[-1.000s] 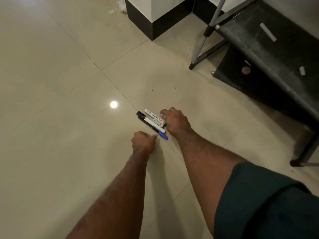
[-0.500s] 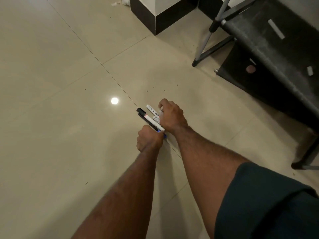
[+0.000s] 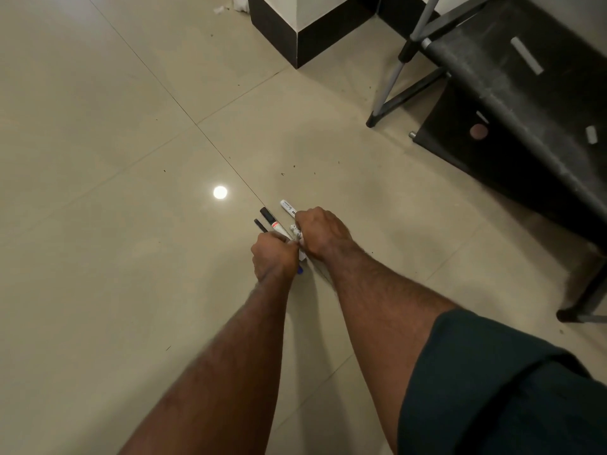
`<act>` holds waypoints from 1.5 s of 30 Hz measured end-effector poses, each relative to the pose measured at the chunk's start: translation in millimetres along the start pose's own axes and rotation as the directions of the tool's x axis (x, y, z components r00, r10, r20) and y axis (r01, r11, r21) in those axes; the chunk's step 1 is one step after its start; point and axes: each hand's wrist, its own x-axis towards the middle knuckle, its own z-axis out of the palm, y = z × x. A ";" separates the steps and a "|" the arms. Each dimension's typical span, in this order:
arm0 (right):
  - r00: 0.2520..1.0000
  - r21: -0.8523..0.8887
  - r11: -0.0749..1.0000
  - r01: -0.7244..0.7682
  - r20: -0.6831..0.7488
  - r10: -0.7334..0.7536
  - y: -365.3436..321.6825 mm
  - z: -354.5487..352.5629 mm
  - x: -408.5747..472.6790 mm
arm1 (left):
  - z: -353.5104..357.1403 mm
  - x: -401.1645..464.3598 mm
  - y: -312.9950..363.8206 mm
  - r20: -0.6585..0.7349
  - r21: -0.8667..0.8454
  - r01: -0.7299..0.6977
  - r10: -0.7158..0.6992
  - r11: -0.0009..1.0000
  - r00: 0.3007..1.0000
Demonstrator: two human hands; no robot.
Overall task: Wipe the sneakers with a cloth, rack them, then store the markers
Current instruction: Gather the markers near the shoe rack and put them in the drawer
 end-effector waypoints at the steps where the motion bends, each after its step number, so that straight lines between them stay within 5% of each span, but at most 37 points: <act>1: 1.000 -0.017 1.000 0.005 -0.005 -0.005 -0.7 -1.8 -0.3 | 0.1 1.1 -0.4 -0.007 0.007 0.012 -0.012 1.000 1.000; 9: 0.991 0.167 0.979 -0.120 -0.042 0.129 9.7 2.0 -8.7 | -4.2 -4.2 -1.1 -0.027 0.125 0.072 -0.069 0.990 0.997; 16: 0.917 0.592 0.720 -0.362 0.087 0.390 17.5 -0.3 -5.2 | -2.2 -11.4 6.6 0.021 0.277 0.040 -0.047 0.960 0.999; 28: 0.808 0.808 0.425 -0.407 0.102 0.580 90.1 -67.5 -70.2 | 4.3 -52.8 77.0 0.119 -0.002 -0.095 0.094 0.995 0.988; 37: 0.688 0.895 0.365 -0.255 -0.097 0.720 136.8 -209.8 -167.2 | -17.9 -181.6 216.0 0.363 0.003 -0.575 0.535 0.818 0.763; 45: 0.502 0.911 0.390 -0.133 -0.277 0.819 157.3 -327.7 -338.2 | -50.1 -364.3 282.2 0.451 -0.097 -0.742 0.695 0.663 0.561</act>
